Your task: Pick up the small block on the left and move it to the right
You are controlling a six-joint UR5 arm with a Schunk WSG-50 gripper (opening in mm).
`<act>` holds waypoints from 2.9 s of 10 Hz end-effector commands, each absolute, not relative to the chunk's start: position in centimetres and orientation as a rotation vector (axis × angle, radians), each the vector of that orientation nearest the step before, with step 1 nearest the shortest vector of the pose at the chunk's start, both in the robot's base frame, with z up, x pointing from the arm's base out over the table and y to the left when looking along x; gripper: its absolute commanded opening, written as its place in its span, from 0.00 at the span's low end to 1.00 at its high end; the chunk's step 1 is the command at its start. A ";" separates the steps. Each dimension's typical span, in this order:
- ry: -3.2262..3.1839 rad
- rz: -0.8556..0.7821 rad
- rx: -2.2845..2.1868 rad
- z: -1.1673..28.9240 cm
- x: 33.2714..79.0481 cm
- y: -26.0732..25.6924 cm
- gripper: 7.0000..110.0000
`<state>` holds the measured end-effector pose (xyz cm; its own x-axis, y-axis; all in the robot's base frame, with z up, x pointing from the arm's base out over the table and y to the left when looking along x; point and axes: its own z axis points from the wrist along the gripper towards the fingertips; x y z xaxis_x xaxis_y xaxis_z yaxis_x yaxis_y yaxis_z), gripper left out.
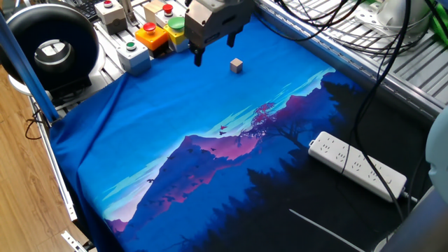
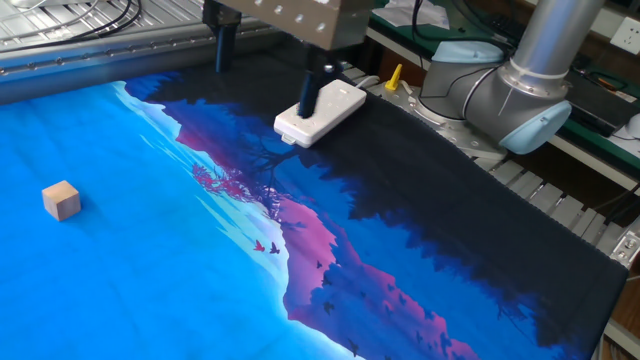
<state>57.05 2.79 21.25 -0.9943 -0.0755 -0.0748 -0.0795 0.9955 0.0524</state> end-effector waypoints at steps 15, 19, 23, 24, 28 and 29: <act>3.092 0.102 -0.237 20.8 56.1 2.5 0.97; 3.084 -0.044 -0.207 20.3 56.6 0.0 0.79; 3.104 -0.142 -0.142 20.3 56.2 -1.6 0.79; 3.100 -0.139 -0.150 20.3 56.3 -1.6 0.79; 3.010 -0.259 -0.497 20.8 58.6 -2.1 0.00; 2.996 -0.198 -0.596 21.0 58.8 -0.3 0.00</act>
